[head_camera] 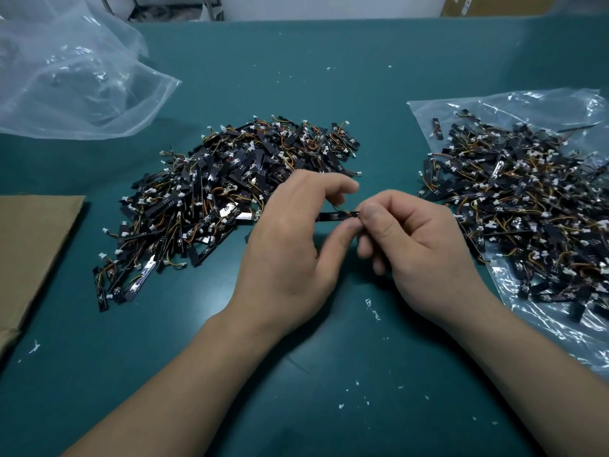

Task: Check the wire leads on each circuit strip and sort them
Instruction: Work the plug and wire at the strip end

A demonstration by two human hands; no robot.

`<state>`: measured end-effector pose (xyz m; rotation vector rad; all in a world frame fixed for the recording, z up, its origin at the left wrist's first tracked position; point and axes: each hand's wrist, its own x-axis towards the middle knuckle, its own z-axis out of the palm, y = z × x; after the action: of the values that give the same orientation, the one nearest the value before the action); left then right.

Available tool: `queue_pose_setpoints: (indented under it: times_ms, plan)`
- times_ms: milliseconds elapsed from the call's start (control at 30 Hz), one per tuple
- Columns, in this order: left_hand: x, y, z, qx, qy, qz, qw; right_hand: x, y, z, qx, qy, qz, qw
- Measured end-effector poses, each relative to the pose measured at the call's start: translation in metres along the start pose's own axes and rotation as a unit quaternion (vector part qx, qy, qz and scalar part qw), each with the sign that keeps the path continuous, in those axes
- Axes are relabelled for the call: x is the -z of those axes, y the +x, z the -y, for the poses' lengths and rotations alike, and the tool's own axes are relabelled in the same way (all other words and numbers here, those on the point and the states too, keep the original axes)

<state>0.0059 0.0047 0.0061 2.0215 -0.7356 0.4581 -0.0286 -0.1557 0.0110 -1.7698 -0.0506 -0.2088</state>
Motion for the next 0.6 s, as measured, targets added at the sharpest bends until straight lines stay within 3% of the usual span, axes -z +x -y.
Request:
queue_pose_setpoints:
  times_ms: [167, 367, 600]
  plan:
    - [0.0048, -0.0001, -0.0077, 0.086, -0.023, -0.06, 0.994, 0.0002, 0.0006, -0.0011, 0.007, 0.003, -0.044, 0.999]
    - [0.0015, -0.0012, -0.0022, 0.086, 0.041, 0.039, 0.995, 0.0001, 0.0004, -0.0032, 0.018, -0.02, -0.032, 0.999]
    - [0.0041, 0.0001, -0.0013, 0.124, -0.068, 0.061, 0.988, -0.0011, -0.0006, -0.0039, 0.026, -0.044, -0.005, 0.999]
